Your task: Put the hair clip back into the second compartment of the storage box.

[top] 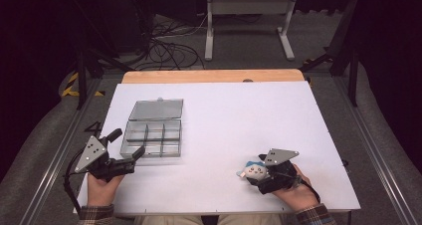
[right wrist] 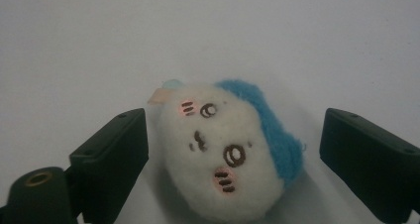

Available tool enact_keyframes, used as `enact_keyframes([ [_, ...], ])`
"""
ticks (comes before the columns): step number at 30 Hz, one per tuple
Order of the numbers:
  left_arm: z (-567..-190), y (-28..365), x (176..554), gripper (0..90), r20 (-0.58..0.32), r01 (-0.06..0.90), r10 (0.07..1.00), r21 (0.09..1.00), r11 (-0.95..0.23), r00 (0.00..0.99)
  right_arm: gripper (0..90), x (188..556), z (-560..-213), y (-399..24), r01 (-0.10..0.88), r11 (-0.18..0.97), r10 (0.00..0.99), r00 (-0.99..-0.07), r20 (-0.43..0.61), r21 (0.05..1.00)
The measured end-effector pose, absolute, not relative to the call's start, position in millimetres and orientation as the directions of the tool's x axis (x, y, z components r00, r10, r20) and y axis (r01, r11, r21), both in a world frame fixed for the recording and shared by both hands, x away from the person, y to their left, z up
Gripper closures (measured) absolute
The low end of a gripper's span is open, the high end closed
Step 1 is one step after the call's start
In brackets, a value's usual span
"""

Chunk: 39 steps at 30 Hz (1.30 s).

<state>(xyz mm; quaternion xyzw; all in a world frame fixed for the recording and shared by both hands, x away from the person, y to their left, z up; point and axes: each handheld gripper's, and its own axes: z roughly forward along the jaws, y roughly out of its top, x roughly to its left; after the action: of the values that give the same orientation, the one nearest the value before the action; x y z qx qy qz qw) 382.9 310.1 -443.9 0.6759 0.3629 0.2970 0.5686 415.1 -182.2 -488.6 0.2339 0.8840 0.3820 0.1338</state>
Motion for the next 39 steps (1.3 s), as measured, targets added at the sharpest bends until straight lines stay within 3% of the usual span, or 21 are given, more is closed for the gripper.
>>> enact_keyframes([
  [17, -445, 309, 383, 2.5, -0.006, 0.154, 0.831, 0.983, -0.096, 0.556, 39.7, 417, -492, -180, 0.307, 0.611, 0.489, -0.871, -0.043, 0.730],
  [39, -446, 308, 383, 2.7, -0.008, 0.160, 0.830, 0.982, -0.098, 0.557, 44.7, 418, -480, -162, 0.286, 0.533, 0.552, -0.831, -0.071, 0.796],
])
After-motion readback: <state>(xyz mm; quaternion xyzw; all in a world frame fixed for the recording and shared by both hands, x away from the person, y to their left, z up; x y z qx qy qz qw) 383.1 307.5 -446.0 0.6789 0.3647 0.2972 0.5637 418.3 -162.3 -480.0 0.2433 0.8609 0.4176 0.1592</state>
